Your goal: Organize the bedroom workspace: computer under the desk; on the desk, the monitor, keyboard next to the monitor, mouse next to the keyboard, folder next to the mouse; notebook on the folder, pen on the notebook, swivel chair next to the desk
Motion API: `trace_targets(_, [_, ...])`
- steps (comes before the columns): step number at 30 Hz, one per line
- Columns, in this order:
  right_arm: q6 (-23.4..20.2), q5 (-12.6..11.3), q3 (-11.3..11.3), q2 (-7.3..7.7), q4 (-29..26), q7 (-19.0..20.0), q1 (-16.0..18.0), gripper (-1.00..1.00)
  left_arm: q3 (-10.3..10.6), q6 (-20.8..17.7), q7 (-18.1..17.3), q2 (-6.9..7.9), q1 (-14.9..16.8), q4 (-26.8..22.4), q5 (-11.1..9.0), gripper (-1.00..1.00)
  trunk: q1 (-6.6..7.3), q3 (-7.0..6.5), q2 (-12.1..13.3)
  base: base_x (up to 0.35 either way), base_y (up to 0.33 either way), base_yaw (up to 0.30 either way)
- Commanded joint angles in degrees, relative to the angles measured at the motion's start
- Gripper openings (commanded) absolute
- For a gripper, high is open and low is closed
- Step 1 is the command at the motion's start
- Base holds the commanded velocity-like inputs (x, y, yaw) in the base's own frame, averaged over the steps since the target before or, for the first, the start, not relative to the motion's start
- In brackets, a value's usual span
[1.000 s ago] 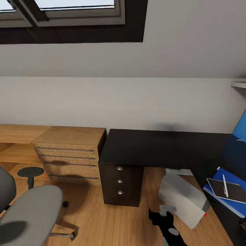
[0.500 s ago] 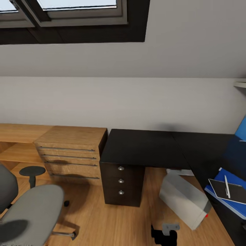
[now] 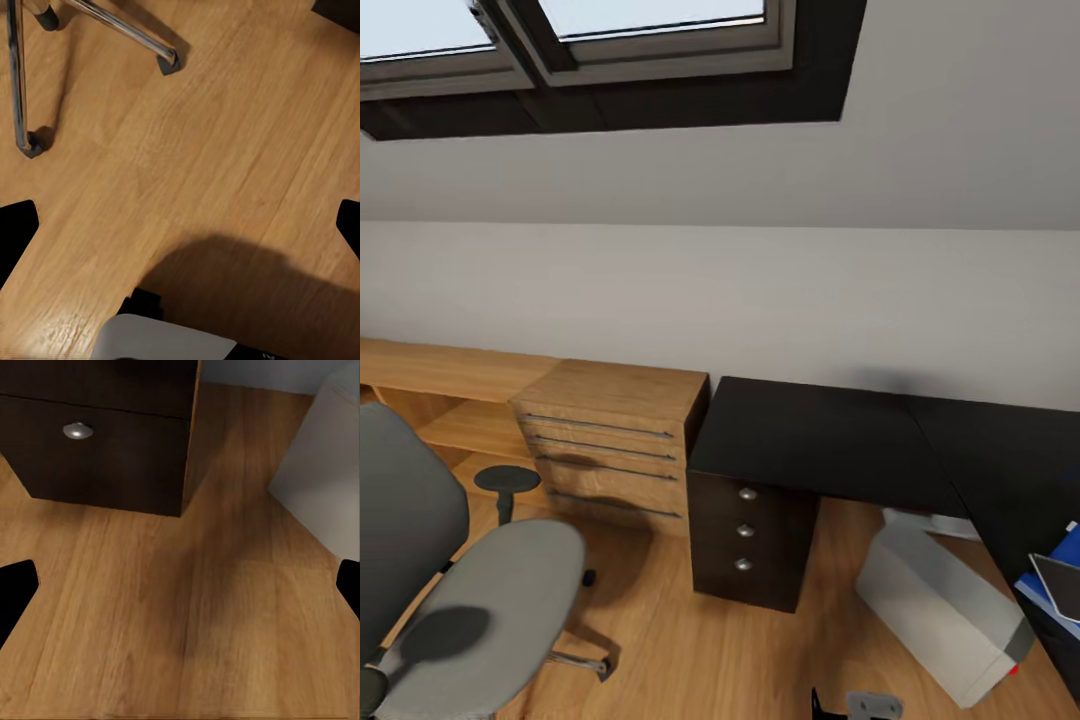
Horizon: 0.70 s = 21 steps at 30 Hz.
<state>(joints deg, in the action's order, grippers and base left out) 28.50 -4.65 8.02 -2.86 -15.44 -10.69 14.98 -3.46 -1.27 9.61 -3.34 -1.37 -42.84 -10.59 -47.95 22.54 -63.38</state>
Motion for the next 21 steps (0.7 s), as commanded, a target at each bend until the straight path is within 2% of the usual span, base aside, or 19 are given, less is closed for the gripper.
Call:
trace_targets(1, [0.3,-0.5,0.5,0.02,0.4,-0.3,0.1,1.0,-0.1,-0.1,0.1,-0.04,0.0,-0.1,-0.6,1.0,-0.01,0.06,0.0,0.0,0.0,0.234])
trace_targets(6, [0.7,-0.6,0.4,0.04,1.4,-0.3,0.1,1.0,0.0,-0.1,0.1,-0.08,0.0,0.2,-0.6,1.0,-0.01,0.12,0.0,0.0,0.0,0.11])
trace_targets(13, [0.9,-0.6,0.4,-0.09,1.7,-0.3,0.1,1.0,0.0,0.0,0.0,-0.09,0.0,1.2,-0.6,1.0,-0.01,0.13,0.0,-0.011,0.0,0.006])
trace_targets(21, [1.5,-0.5,0.3,-0.05,1.8,-0.3,0.1,1.0,0.0,-0.1,-0.2,-0.02,0.0,1.3,-0.6,1.0,-0.01,0.04,0.0,-0.248,0.0,0.002])
